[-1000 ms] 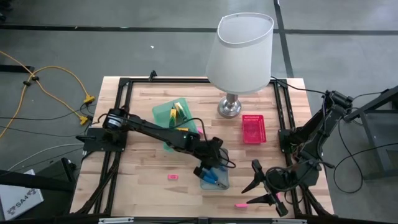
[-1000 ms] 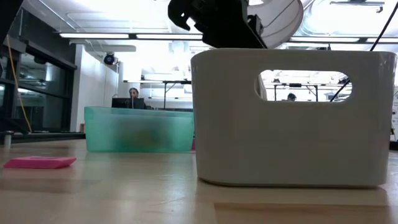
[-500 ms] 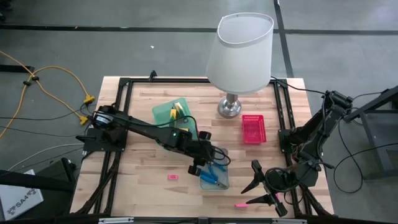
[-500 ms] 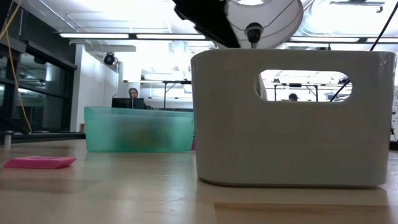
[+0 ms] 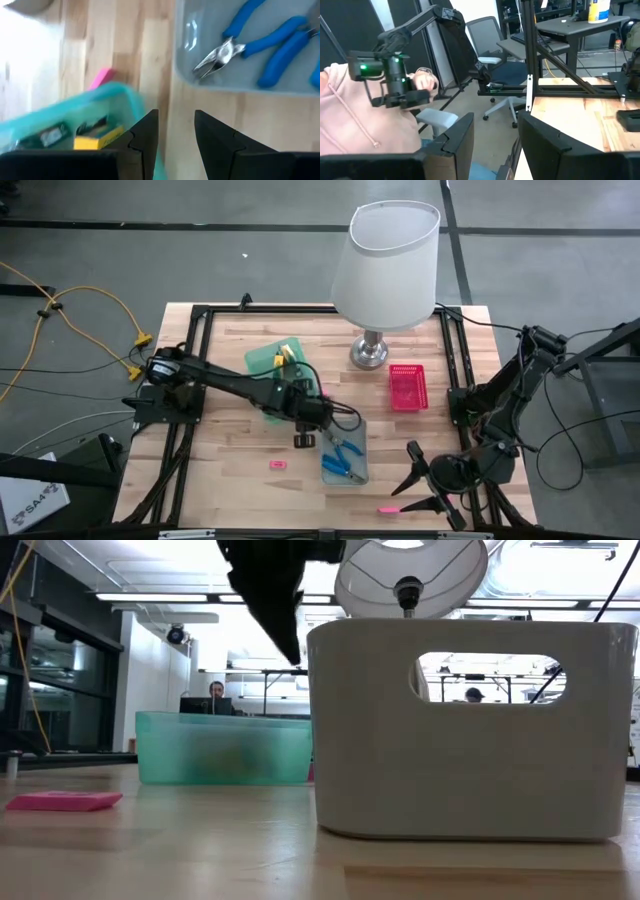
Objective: Pick & Place School Supplies
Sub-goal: Put the pink eraser into the red bin
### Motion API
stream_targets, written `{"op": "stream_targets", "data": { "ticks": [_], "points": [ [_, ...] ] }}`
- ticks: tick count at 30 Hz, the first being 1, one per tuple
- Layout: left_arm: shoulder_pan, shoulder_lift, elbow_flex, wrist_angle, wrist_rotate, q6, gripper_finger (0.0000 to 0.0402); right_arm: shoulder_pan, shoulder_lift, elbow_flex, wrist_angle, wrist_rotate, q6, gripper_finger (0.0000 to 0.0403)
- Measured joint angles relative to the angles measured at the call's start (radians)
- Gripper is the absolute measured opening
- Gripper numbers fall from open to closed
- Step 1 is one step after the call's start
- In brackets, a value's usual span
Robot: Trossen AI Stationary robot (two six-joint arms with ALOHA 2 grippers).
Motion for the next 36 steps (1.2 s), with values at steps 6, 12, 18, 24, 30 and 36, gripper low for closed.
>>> {"op": "stream_targets", "data": {
  "ticks": [6, 12, 18, 24, 30, 36],
  "points": [
    [0.021, 0.0, -0.01, -0.062, 0.025, -0.017, 0.012, 0.016, 0.0, 0.0, 0.0, 0.003, 0.0, 0.0144],
    [0.032, 0.0, -0.061, -0.11, 0.058, -0.051, 0.012, 0.026, 0.0, 0.0, -0.001, 0.003, 0.0, 0.0144],
    [0.032, 0.0, -0.116, -0.126, 0.057, -0.067, 0.012, 0.026, 0.0, 0.0, -0.002, 0.003, -0.002, 0.0144],
    [0.032, 0.0, -0.123, -0.19, 0.057, -0.112, 0.012, 0.025, 0.0, 0.0, -0.001, 0.006, -0.003, 0.0144],
    [-0.005, -0.018, -0.122, -0.202, 0.057, -0.114, 0.012, 0.008, 0.0, 0.0, -0.021, 0.007, -0.003, 0.0144],
    [-0.067, -0.042, -0.118, -0.193, 0.054, -0.121, 0.012, -0.047, 0.0, 0.0, -0.125, 0.036, 0.054, 0.0144]
  ]
}}
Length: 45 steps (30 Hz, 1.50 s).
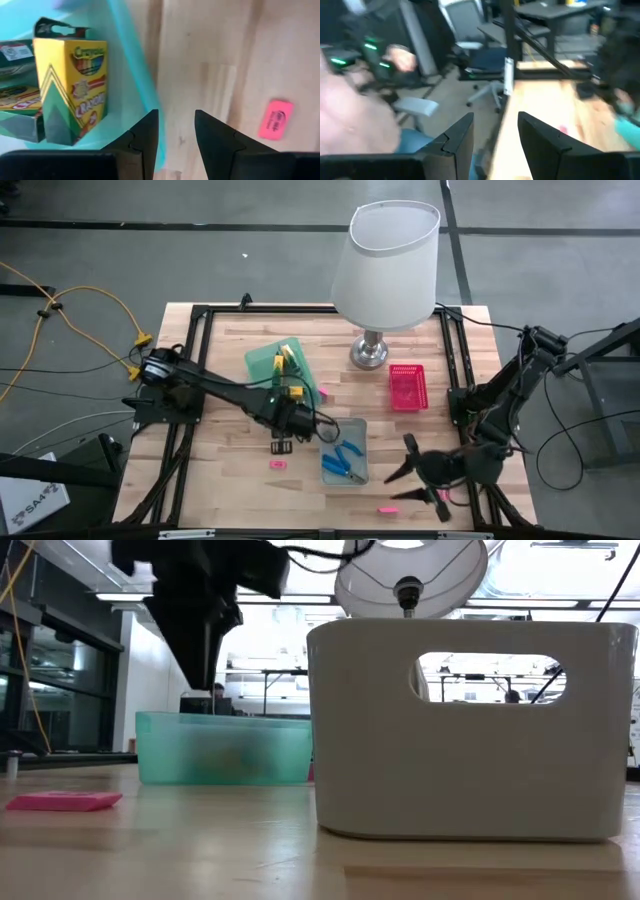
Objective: Pick & Place School Supplies
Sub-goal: Put the pink eraser into the red bin
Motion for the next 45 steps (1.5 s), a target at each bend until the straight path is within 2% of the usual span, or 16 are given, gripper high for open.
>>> {"op": "stream_targets", "data": {
  "ticks": [4, 15, 23, 32, 40, 45],
  "points": [
    [-0.047, -0.003, 0.0, 0.005, -0.002, -0.018, 0.012, -0.042, 0.0, 0.0, -0.055, -0.001, 0.044, 0.0144],
    [-0.208, -0.003, 0.0, 0.012, 0.027, -0.173, 0.012, -0.134, 0.033, 0.0, -0.055, -0.135, 0.047, 0.0144],
    [-0.325, -0.003, 0.0, 0.128, 0.044, -0.209, 0.012, -0.154, 0.056, 0.0, -0.039, -0.172, 0.05, 0.0144],
    [-0.339, -0.003, -0.016, 0.16, -0.022, -0.213, 0.012, -0.153, 0.065, 0.0, -0.06, -0.172, 0.116, 0.0144],
    [-0.339, -0.002, -0.159, 0.233, -0.059, -0.279, 0.012, -0.15, 0.065, 0.0, -0.052, -0.208, 0.153, 0.0144],
    [-0.339, -0.002, -0.229, 0.339, -0.079, -0.28, 0.012, -0.15, 0.065, 0.0, -0.047, -0.214, 0.153, 0.0144]
  ]
}}
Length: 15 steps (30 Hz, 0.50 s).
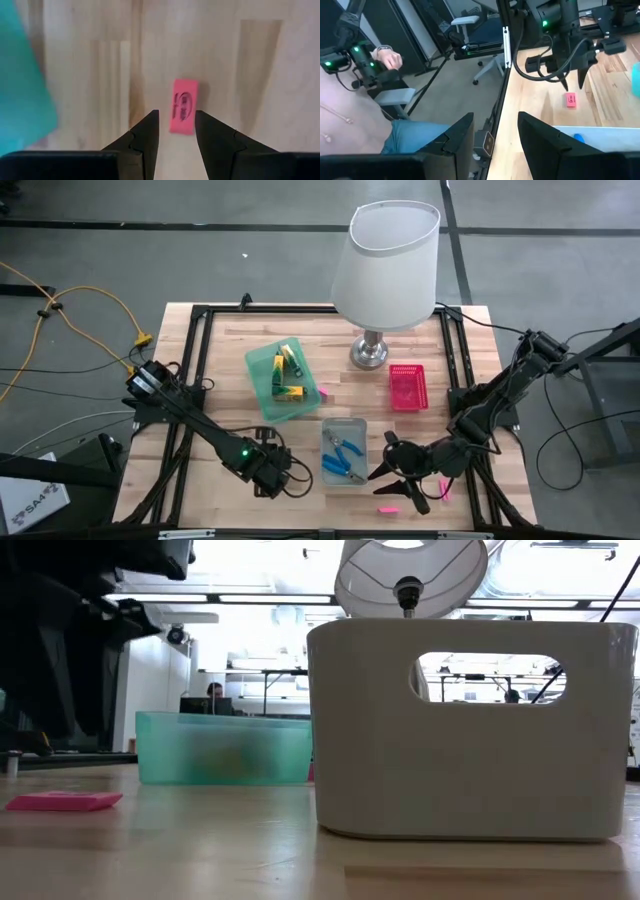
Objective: Pick & Place School Supplies
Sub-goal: Put the pink eraser into the red bin
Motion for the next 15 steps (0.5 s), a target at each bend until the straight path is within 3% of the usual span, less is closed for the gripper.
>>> {"op": "stream_targets", "data": {
  "ticks": [15],
  "points": [
    [-0.005, 0.0, -0.103, 0.142, 0.043, -0.027, 0.012, 0.0, 0.0, 0.0, 0.023, 0.0, 0.003, 0.0144]
  ]
}}
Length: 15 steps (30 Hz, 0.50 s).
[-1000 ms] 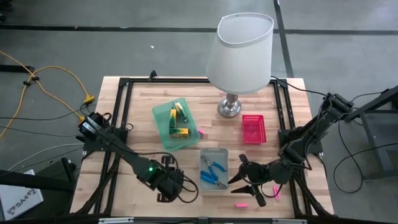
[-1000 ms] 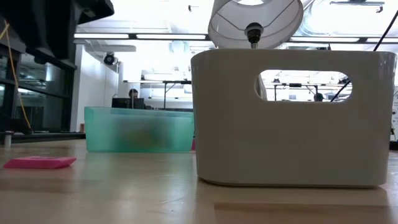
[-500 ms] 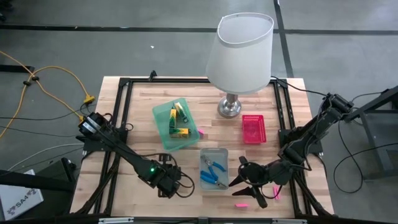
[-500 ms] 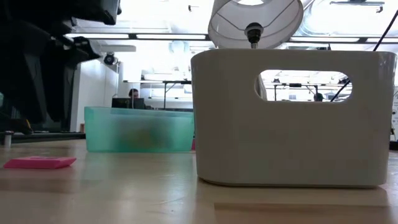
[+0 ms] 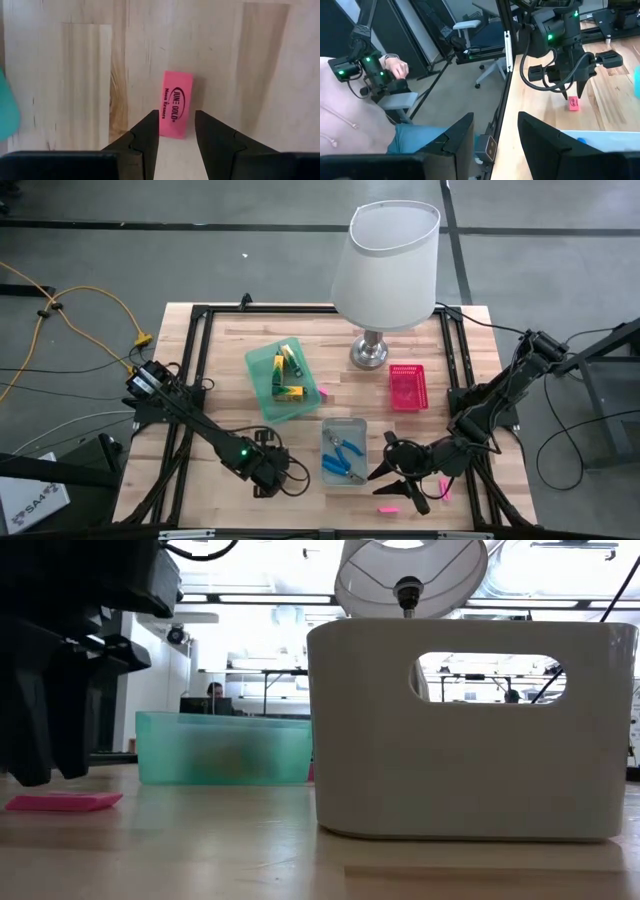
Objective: Pick & Place School Supplies
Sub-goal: Put the pink eraser into the red bin
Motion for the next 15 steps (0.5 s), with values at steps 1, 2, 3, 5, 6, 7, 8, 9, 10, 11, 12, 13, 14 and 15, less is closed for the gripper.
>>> {"op": "stream_targets", "data": {
  "ticks": [1, 2, 3, 5, 6, 7, 8, 9, 10, 11, 12, 13, 14, 15],
  "points": [
    [-0.001, 0.0, 0.0, 0.001, 0.0, 0.0, 0.012, 0.0, 0.0, 0.0, 0.0, 0.0, 0.0, 0.0144],
    [-0.001, 0.0, 0.0, 0.001, 0.0, 0.0, 0.012, 0.0, 0.0, 0.0, 0.0, 0.0, 0.0, 0.0144],
    [-0.003, 0.0, 0.0, 0.001, 0.0, 0.0, 0.012, 0.0, 0.0, 0.0, 0.001, 0.0, 0.0, 0.0144],
    [-0.007, 0.0, -0.005, 0.003, 0.0, 0.0, 0.012, 0.0, 0.0, 0.0, 0.006, 0.0, 0.0, 0.0144],
    [-0.007, 0.0, -0.01, 0.003, 0.0, -0.003, 0.012, 0.0, 0.0, 0.0, 0.006, 0.0, 0.0, 0.0144],
    [-0.007, 0.0, -0.016, 0.003, 0.0, -0.011, 0.012, 0.0, 0.0, 0.0, 0.006, 0.0, 0.0, 0.0144],
    [-0.007, 0.0, -0.022, 0.002, 0.0, -0.021, 0.012, 0.0, 0.0, 0.0, 0.006, 0.0, 0.0, 0.0144],
    [-0.007, 0.0, -0.03, 0.003, 0.0, -0.027, 0.012, 0.0, 0.0, 0.0, 0.006, 0.0, 0.0, 0.0144],
    [-0.007, 0.0, -0.039, 0.012, 0.0, -0.029, 0.012, 0.0, 0.0, 0.0, 0.007, 0.0, 0.0, 0.0144],
    [-0.007, 0.0, -0.049, 0.026, 0.0, -0.029, 0.012, 0.0, 0.0, 0.0, 0.01, 0.0, 0.0, 0.0144],
    [-0.007, 0.0, -0.059, 0.04, 0.0, -0.03, 0.012, 0.0, 0.0, 0.0, 0.016, 0.0, 0.0, 0.0144],
    [-0.006, -0.002, -0.067, 0.056, 0.0, -0.029, 0.012, 0.0, 0.0, 0.0, 0.021, 0.0, 0.0, 0.0144],
    [-0.004, -0.003, -0.075, 0.068, 0.001, -0.029, 0.012, 0.0, 0.0, 0.0, 0.023, 0.0, 0.0, 0.0144],
    [-0.001, -0.004, -0.08, 0.078, 0.004, -0.029, 0.012, 0.0, 0.0, 0.0, 0.023, 0.0, 0.0, 0.0144]
  ]
}}
